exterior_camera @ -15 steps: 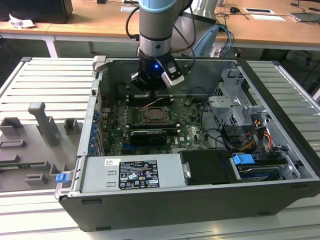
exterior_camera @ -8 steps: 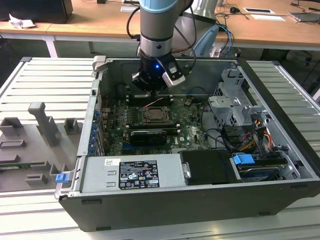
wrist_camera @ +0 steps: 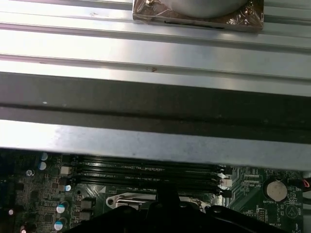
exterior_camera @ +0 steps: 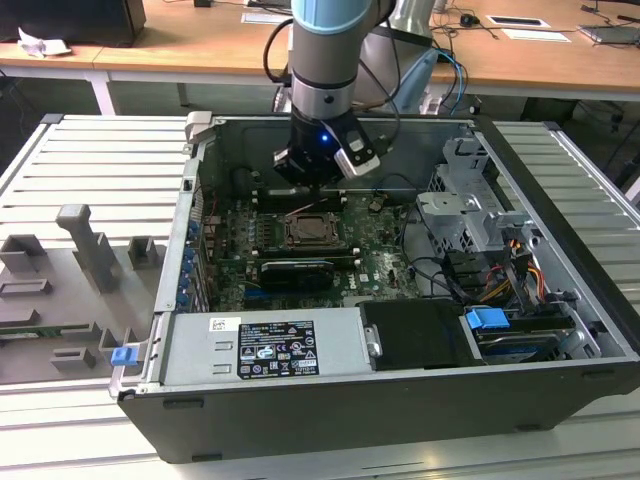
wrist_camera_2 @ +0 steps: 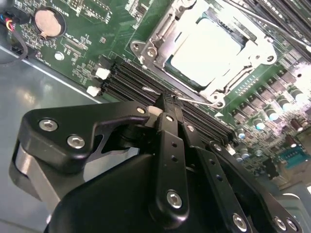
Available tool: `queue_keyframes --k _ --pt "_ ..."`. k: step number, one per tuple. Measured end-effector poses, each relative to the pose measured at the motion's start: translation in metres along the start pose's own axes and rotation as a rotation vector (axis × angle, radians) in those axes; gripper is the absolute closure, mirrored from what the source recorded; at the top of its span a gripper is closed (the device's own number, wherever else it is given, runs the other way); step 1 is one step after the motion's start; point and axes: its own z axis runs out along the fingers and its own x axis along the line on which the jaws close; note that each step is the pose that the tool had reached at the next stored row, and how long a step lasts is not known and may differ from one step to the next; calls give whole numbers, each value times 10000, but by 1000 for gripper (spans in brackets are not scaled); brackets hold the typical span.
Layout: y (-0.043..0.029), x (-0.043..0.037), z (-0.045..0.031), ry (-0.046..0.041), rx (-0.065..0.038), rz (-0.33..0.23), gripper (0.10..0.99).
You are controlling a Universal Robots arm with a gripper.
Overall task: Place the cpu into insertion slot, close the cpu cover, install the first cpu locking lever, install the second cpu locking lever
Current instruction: 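Install the first cpu locking lever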
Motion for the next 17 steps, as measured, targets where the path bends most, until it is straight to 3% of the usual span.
queue_keyframes --k 17 --pt "-14 -9 94 -6 1 6 980"
